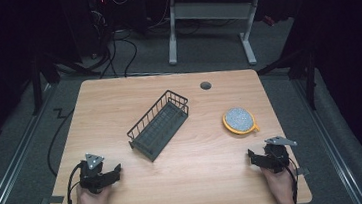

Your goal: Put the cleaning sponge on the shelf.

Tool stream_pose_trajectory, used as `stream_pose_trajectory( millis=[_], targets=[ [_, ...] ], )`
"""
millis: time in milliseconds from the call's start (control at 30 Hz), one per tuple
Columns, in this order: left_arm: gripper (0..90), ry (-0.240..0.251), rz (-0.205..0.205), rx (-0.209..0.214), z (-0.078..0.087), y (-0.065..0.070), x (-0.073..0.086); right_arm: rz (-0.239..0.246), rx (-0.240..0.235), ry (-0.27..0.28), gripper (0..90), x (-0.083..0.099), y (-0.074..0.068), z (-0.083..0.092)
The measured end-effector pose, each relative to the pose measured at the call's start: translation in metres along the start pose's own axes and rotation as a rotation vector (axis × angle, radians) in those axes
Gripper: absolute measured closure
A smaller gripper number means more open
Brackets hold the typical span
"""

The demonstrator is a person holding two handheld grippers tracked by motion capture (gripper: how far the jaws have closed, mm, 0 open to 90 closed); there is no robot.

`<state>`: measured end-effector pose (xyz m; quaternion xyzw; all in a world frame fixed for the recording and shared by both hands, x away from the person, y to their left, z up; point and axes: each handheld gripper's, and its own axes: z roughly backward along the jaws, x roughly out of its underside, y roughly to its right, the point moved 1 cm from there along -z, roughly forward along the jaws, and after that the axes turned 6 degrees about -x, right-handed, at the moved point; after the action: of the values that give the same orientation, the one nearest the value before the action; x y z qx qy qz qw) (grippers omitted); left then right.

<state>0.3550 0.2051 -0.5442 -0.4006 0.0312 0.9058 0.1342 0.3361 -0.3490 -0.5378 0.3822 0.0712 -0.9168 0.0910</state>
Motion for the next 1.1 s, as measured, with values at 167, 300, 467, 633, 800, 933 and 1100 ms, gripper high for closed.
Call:
stream_pose_trajectory(
  millis=[167, 300, 467, 633, 800, 933, 1100],
  targets=[
    [15.0, -0.009, -0.015, 0.011, -0.001, 0.001, -0.001, 0.0, 0.0, 0.0, 19.8, 0.0, 0.0, 0.0],
    [14.7, -0.009, -0.009, 0.008, -0.002, 0.002, -0.001, 0.001, 0.0, 0.0, 19.8, 0.0, 0.0, 0.0],
    [15.1, -0.007, -0.004, 0.019, -0.001, 0.001, -0.001, 0.001, 0.0, 0.0, 19.9, 0.0, 0.0, 0.0],
    [19.3, 0.004, 0.005, 0.032, -0.001, 0.001, -0.002, 0.001, 0.001, 0.001, 20.2, 0.0, 0.0, 0.0],
    [22.1, 0.009, 0.014, 0.053, 0.001, 0.001, -0.002, 0.003, 0.002, 0.0, 20.6, 0.0, 0.0, 0.0],
    [24.1, 0.018, 0.019, 0.072, 0.005, 0.001, -0.005, 0.001, 0.003, 0.0, 20.6, 0.0, -0.001, 0.0],
    [25.7, 0.047, 0.039, 0.1, 0.017, 0.001, -0.011, 0.001, 0.003, 0.0, 20.7, 0.0, -0.001, 0.0]
  ],
)
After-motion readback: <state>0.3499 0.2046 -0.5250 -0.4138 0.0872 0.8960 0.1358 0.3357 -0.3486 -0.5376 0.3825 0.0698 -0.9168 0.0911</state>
